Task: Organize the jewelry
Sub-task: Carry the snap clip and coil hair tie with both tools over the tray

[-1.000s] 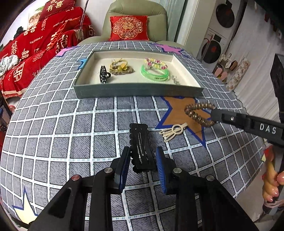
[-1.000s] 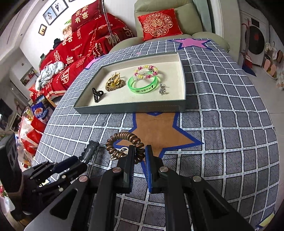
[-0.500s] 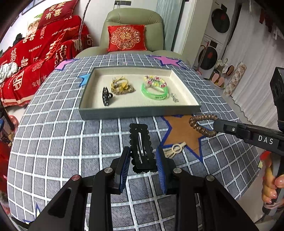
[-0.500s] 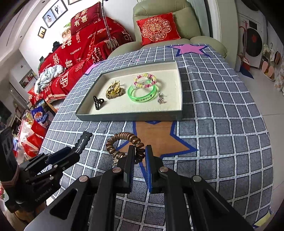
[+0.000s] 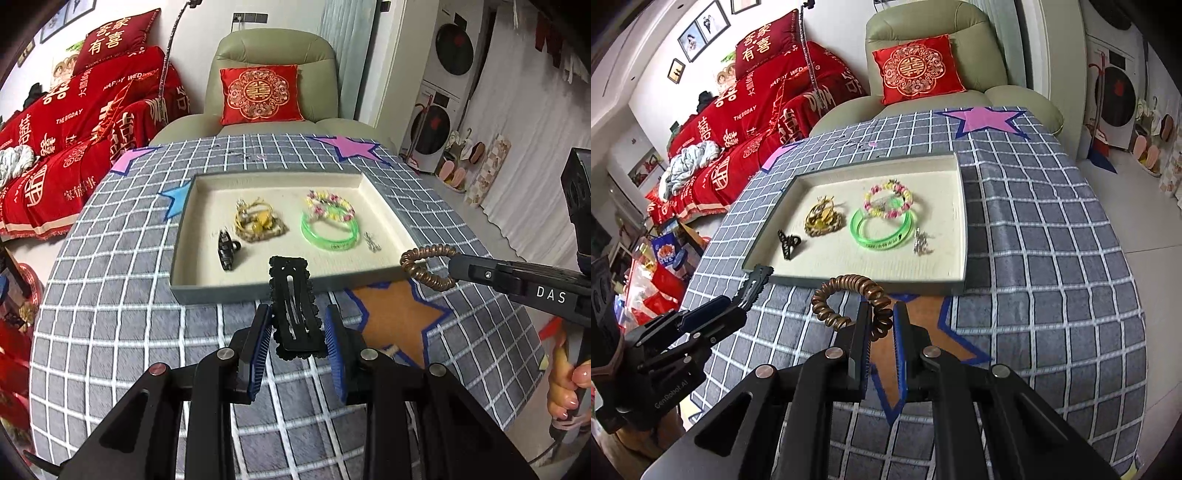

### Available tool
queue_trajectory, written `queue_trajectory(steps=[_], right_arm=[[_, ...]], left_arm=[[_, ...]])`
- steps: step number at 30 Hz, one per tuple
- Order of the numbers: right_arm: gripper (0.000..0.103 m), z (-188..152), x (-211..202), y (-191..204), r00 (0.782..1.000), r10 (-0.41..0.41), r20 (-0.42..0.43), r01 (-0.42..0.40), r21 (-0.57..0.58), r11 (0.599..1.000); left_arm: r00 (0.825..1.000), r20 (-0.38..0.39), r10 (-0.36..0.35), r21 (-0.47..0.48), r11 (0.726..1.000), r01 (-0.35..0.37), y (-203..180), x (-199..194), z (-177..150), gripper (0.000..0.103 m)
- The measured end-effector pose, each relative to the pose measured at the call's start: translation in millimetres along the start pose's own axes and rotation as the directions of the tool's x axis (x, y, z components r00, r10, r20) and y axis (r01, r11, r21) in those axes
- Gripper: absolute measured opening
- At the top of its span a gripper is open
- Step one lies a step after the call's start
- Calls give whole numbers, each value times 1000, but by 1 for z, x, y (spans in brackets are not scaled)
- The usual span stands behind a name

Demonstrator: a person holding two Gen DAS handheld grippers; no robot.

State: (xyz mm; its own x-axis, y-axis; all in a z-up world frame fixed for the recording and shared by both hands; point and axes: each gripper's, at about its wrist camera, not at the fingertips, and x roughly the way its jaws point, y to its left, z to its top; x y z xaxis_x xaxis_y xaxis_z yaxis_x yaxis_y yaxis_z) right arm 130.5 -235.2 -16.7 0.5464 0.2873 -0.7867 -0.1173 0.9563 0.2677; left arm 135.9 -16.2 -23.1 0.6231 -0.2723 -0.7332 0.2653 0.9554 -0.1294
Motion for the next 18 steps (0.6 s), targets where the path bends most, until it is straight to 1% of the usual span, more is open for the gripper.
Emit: queue_trajectory(steps=[10, 18], right_arm=[[12, 41, 23, -11, 1000, -9, -3, 9, 21, 1000], [12, 80, 55, -18, 999, -31, -9, 31, 28, 999]], left_arm=[[999, 32, 14, 2, 1000, -14, 18, 16, 45, 38], [1000, 5, 31, -1, 1000, -31, 26, 58, 80, 38]])
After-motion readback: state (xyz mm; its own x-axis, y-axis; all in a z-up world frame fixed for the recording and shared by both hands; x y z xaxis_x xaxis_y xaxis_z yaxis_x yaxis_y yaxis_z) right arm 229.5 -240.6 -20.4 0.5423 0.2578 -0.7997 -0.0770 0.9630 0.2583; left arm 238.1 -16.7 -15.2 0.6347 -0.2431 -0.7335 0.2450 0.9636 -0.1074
